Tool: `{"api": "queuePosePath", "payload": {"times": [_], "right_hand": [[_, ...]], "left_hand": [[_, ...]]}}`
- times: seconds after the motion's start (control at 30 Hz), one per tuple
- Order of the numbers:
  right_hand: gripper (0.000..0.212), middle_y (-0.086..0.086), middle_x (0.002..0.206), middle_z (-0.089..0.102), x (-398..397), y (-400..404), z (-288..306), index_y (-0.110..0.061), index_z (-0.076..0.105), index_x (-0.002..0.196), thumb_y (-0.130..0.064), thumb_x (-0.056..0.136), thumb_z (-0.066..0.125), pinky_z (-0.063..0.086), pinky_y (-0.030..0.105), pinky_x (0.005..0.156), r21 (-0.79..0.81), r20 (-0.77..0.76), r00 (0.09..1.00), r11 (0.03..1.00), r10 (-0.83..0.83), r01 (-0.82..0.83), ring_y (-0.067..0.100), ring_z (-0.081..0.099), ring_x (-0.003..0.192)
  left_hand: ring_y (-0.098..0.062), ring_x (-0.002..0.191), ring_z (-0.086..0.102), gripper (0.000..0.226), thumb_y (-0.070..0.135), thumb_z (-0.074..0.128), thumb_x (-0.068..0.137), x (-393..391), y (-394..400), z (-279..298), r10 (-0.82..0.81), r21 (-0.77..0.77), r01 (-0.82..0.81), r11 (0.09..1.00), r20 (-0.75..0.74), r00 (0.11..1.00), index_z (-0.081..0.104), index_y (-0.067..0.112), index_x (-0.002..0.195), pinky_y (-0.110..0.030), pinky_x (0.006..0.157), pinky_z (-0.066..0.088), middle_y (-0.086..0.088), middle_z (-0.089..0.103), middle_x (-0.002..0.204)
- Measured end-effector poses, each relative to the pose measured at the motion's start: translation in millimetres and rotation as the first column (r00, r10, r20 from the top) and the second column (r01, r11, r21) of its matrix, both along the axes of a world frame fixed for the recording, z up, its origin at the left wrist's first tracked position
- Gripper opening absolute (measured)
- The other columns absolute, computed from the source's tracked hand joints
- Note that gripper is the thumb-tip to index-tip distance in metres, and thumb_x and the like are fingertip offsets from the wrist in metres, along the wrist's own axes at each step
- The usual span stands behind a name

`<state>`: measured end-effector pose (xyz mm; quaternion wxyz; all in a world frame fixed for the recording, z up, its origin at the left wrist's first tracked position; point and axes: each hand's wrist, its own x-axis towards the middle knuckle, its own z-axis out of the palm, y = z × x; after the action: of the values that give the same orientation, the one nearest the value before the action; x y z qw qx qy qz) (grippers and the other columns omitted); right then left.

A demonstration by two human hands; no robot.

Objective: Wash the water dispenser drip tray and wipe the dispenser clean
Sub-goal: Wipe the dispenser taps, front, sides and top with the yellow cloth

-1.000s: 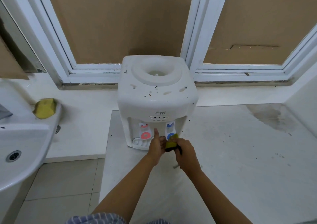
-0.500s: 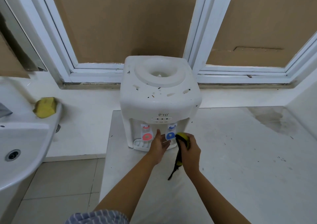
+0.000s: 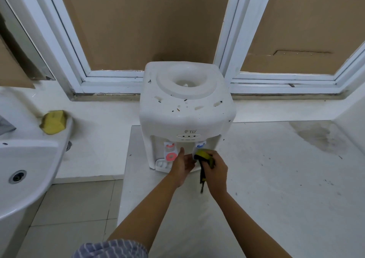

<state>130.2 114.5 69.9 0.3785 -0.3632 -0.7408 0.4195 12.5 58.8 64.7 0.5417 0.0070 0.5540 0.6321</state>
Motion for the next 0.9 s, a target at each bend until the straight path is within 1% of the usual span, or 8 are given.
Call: {"api": "queuePosePath", "payload": {"times": [0.1, 0.2, 0.3, 0.47, 0.57, 0.63, 0.77, 0.9], "right_hand": [[0.031, -0.004, 0.096, 0.073, -5, -2, -13, -0.020, 0.073, 0.103, 0.001, 0.081, 0.066, 0.059, 0.035, 0.078, -0.072, 0.070, 0.996, 0.996, 0.057, -0.052, 0.014, 0.070, 0.087], [0.026, -0.009, 0.090, 0.073, 1, -5, -13, -0.021, 0.073, 0.098, -0.001, 0.083, 0.070, 0.056, 0.024, 0.081, -0.053, 0.090, 0.996, 0.998, 0.025, -0.021, 0.008, 0.069, 0.085], [0.022, -0.013, 0.096, 0.071, 4, -6, 0, -0.015, 0.071, 0.100, 0.000, 0.085, 0.068, 0.049, 0.011, 0.081, -0.009, -0.029, 0.999, 0.999, -0.037, 0.036, 0.001, 0.067, 0.090], [0.032, -0.004, 0.099, 0.073, -5, -4, -7, -0.019, 0.072, 0.102, 0.004, 0.081, 0.068, 0.052, 0.015, 0.084, 0.006, 0.069, 0.996, 0.999, 0.050, -0.051, 0.009, 0.069, 0.092], [0.031, -0.015, 0.089, 0.072, 1, -6, -14, -0.026, 0.072, 0.095, 0.002, 0.080, 0.068, 0.054, 0.021, 0.078, -0.029, 0.144, 0.987, 0.997, 0.074, -0.070, 0.002, 0.068, 0.084], [0.033, -0.020, 0.089, 0.071, 7, -12, -10, -0.030, 0.069, 0.094, 0.001, 0.082, 0.069, 0.051, 0.016, 0.078, -0.027, 0.083, 0.996, 0.999, 0.025, -0.022, 0.001, 0.067, 0.086], [0.030, -0.005, 0.100, 0.071, 2, -16, 13, -0.014, 0.069, 0.103, 0.008, 0.083, 0.065, 0.049, 0.015, 0.083, 0.015, -0.154, 0.980, 0.991, -0.127, 0.131, 0.005, 0.066, 0.093], [0.032, 0.003, 0.089, 0.065, -21, -8, 26, -0.012, 0.068, 0.098, 0.012, 0.078, 0.064, 0.045, 0.017, 0.072, 0.092, -0.128, 0.986, 0.988, -0.110, 0.122, 0.002, 0.056, 0.082]], "left_hand": [[-0.027, 0.115, 0.058, 0.063, 0.046, 0.024, 0.103, 0, 1, 0, -0.010, 0.045, 0.009, 0.999, 0.007, 1.000, 0.053, -0.003, 0.130, -0.031, 0.098, 0.045, -0.019, 0.059, 0.128], [-0.022, 0.099, 0.063, 0.063, 0.045, 0.024, 0.103, -1, 2, 0, -0.014, 0.043, 0.014, 0.999, 0.008, 1.000, 0.057, -0.004, 0.125, -0.027, 0.086, 0.050, -0.018, 0.063, 0.117], [-0.025, 0.107, 0.058, 0.061, 0.046, 0.028, 0.103, 0, 2, 0, -0.004, 0.019, 0.004, 1.000, -0.002, 1.000, 0.056, -0.003, 0.126, -0.031, 0.100, 0.044, -0.017, 0.062, 0.116], [-0.026, 0.112, 0.059, 0.064, 0.047, 0.024, 0.103, 0, 1, -3, -0.032, 0.054, 0.031, 0.998, 0.020, 0.999, 0.057, -0.004, 0.126, -0.031, 0.096, 0.046, -0.017, 0.062, 0.124], [-0.024, 0.101, 0.064, 0.063, 0.048, 0.024, 0.103, -3, 2, -2, -0.050, 0.043, 0.050, 0.998, -0.004, 0.999, 0.064, 0.000, 0.112, -0.029, 0.089, 0.050, -0.018, 0.066, 0.117], [-0.023, 0.099, 0.064, 0.060, 0.047, 0.027, 0.102, -3, 3, -2, -0.038, 0.017, 0.038, 0.999, -0.032, 0.999, 0.064, 0.001, 0.112, -0.030, 0.092, 0.049, -0.016, 0.066, 0.112], [-0.024, 0.106, 0.057, 0.054, 0.049, 0.028, 0.102, -2, 2, -5, -0.045, 0.001, 0.045, 0.999, -0.035, 0.998, 0.061, 0.006, 0.110, -0.033, 0.104, 0.042, -0.011, 0.063, 0.109], [-0.021, 0.092, 0.059, 0.055, 0.048, 0.028, 0.102, -3, 1, -8, -0.026, 0.043, 0.026, 0.999, -0.004, 1.000, 0.064, 0.008, 0.090, -0.032, 0.098, 0.045, -0.010, 0.065, 0.096]]}}
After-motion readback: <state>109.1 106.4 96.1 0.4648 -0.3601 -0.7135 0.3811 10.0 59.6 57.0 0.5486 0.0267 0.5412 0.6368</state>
